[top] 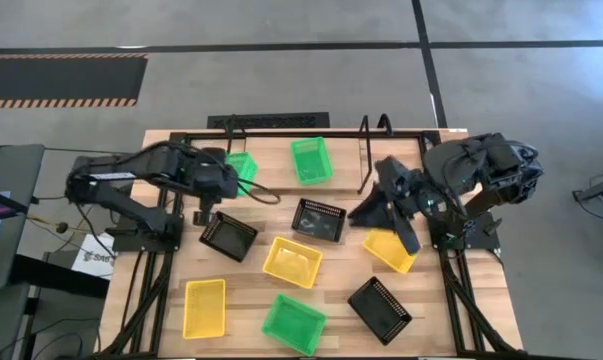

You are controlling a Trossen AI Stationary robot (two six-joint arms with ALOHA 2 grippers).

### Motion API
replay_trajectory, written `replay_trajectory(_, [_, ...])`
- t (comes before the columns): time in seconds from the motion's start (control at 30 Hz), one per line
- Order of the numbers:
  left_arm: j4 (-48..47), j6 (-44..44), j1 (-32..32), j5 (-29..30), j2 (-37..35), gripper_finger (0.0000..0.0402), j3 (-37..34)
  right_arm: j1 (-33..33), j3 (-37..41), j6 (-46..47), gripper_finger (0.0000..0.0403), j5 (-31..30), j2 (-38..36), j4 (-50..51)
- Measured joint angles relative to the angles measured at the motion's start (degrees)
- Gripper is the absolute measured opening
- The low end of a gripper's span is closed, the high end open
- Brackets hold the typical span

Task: Stack baskets on shelf by color
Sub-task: Stack the top green bin on top of the green bin

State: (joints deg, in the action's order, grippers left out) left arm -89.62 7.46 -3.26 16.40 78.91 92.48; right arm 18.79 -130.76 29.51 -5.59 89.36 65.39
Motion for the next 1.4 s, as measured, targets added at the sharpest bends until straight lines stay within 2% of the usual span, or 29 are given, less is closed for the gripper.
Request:
replay_trajectory(0.1, [0.2,4.4,-0.7,-0.5,4.6,0.0,1.3,-1.1,0.0,0.7,0.0025,-4.5,-1.4,5.5])
replay_trajectory(0.17, [0.7,6.9,-0.7,-1.0,7.7,0.0,2.6,-1.4,0.0,0.6,0.001,-7.7,-2.7,9.3])
replay_trajectory(0.37, [1.6,13.1,-0.7,1.5,16.8,0.0,11.4,-1.2,0.0,2.3,0.0006,-16.2,-7.0,14.5])
replay_trajectory(0.53, [1.9,22.1,-0.4,8.2,24.5,0.0,23.2,-1.2,0.0,2.2,0.0003,-21.2,-10.6,18.5])
replay_trajectory(0.7, [2.1,32.3,2.4,7.5,32.9,0.0,35.9,-1.1,0.0,2.0,0.0002,-21.9,-12.8,20.2])
replay_trajectory(0.8, [1.3,36.3,4.7,4.5,38.3,0.0,42.6,-0.7,0.0,1.6,0.0003,-22.0,-13.2,20.8])
replay_trajectory(1.0, [2.6,38.5,9.9,-4.1,41.5,0.0,39.7,0.3,0.0,1.4,0.0002,-22.0,-13.3,23.7])
replay_trajectory(1.3, [4.4,36.0,12.4,-0.9,44.0,0.0,40.9,0.8,0.0,0.0,0.0001,-21.5,-12.7,24.6])
replay_trajectory(1.4, [7.8,39.6,12.2,-0.6,44.1,0.0,41.2,0.8,0.0,-1.1,0.0001,-21.4,-12.8,24.6])
